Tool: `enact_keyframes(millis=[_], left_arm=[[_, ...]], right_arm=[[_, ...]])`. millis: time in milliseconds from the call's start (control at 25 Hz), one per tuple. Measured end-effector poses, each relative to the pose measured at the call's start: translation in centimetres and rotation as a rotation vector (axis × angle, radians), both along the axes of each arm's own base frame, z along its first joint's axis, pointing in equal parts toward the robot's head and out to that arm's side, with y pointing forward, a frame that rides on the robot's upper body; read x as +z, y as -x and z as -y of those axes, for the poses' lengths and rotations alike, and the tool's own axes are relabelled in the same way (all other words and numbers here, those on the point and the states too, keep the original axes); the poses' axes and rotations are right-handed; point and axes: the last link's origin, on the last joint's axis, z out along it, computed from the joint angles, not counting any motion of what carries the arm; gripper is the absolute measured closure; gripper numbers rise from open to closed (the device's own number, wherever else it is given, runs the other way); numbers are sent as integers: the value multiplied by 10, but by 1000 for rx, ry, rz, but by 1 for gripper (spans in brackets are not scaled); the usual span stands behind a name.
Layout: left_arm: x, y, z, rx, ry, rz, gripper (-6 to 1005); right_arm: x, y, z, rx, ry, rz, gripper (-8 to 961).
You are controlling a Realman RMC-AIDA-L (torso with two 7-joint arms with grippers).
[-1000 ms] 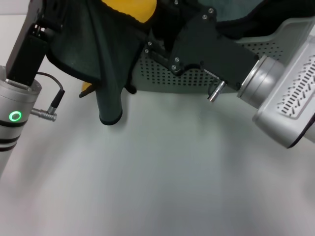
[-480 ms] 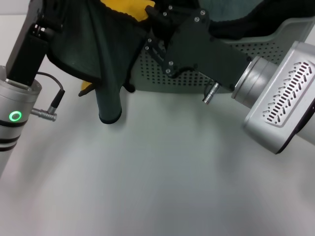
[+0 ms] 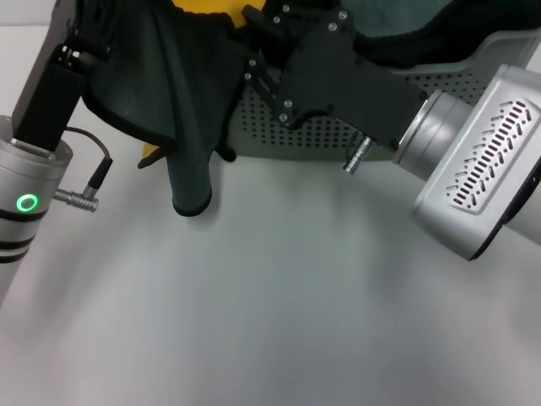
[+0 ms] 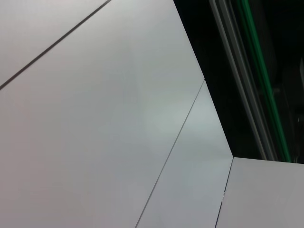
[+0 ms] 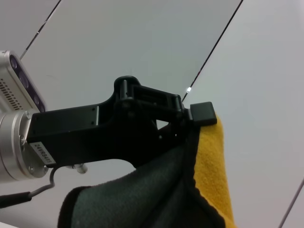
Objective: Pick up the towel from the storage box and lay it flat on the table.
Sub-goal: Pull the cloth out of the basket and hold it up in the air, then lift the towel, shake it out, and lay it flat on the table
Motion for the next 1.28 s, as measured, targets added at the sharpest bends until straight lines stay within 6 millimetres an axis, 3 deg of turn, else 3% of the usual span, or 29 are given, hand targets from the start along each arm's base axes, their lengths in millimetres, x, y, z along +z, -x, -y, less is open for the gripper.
enact_keyframes(millis=[200,400,640,880,1080,1280], left_arm=[[0,1,2,1,4,-1,963],[-1,2,3,2,7,-6,962],[-3,4,6,2,18,-14,962],[-4,17,17,37,27,-24,961],[-4,40,36,131,-17,-63,961],[-14,48,46,155,16,-112,960]], right_arm=[[0,1,-1,3,0,3,696],[-1,1,-1,2,1,5,844],[-1,1,-2,-2,-2,12,957],[4,9,2,34,-22,12,954],[26,23,0,77,-87,-21,954],[43,35,-4,107,-143,-41,954]])
